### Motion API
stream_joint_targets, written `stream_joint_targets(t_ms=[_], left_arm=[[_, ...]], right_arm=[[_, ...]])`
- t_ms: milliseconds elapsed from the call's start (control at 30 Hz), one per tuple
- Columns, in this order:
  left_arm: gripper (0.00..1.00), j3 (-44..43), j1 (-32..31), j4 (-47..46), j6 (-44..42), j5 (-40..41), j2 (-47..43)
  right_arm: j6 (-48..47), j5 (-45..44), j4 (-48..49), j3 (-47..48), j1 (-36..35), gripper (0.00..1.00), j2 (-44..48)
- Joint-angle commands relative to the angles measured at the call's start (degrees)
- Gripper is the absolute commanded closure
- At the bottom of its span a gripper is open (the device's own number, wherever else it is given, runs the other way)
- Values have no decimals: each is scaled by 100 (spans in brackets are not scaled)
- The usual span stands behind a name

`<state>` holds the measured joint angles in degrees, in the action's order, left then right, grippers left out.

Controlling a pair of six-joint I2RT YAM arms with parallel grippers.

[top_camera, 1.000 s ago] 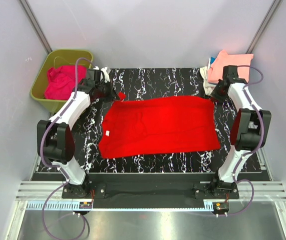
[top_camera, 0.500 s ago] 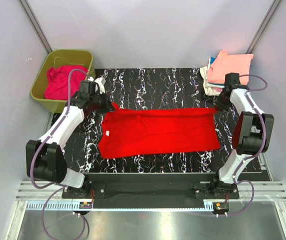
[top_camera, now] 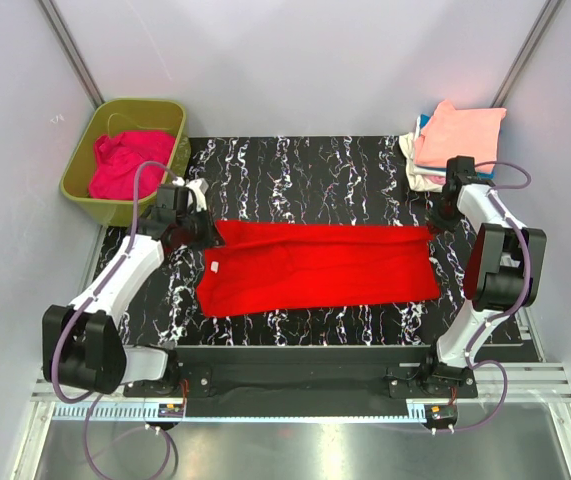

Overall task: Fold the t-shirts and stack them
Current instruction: Fold the tshirt

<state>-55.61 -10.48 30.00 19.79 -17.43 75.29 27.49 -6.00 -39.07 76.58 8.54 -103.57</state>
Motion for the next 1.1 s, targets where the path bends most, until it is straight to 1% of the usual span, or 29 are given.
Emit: stream_joint_targets(t_ms=[0, 200, 233, 267, 300, 333, 367, 400, 433, 567, 633, 667, 700, 733, 767, 867, 900, 1067], left_arm=[[100, 287, -33, -100, -37, 117, -426], [100, 806, -68, 233, 95, 108, -900], [100, 868, -77, 304, 147, 117, -963], [95, 929, -86, 461, 165, 169, -1024], [84, 921, -103, 567, 191, 239, -1094], [59, 886, -147, 664, 227, 301, -1112], [52, 807, -147, 822, 227, 293, -1121], [41, 763, -147, 910, 270, 293, -1130], [36, 719, -156, 955, 306, 284, -1139], [35, 727, -147, 877, 490, 292, -1306], [37, 858, -156, 667, 639, 293, -1324], [38, 912, -156, 569, 692, 293, -1289], [40, 964, -156, 490, 806, 293, -1254], [42, 1017, -165, 394, 868, 293, -1218], [44, 1131, -174, 193, 929, 310, -1131], [47, 1298, -235, -212, 1158, 293, -877], [49, 1334, -253, -301, 1272, 275, -814], [54, 1518, -358, -872, 1510, 152, -288]], right_arm=[[108, -322, 4, -186, 25, 100, 320], [213, -516, -13, -512, 78, 100, 355], [222, -534, -39, -538, 96, 98, 355], [231, -508, -65, -573, 104, 75, 364], [257, -473, -92, -591, 113, 51, 390], [266, -464, -92, -643, 113, 26, 416], [284, -481, -83, -661, 113, 4, 460], [284, -559, -118, -653, 113, 0, 513], [284, -604, -145, -592, 105, 0, 557], [319, -666, -189, -503, 105, 0, 969], [319, -403, -66, -547, 78, 0, 1277], [301, -280, -14, -582, 0, 2, 1365], [275, 43, 152, -635, -53, 4, 1496], [223, 194, 224, -722, -132, 9, 1515], [213, 291, 259, -740, -246, 10, 1515], [12, 748, 365, -706, -756, 14, 1174], [-6, 845, 356, -671, -983, 15, 885], [-112, 1591, 584, -618, -1196, 21, -21]])
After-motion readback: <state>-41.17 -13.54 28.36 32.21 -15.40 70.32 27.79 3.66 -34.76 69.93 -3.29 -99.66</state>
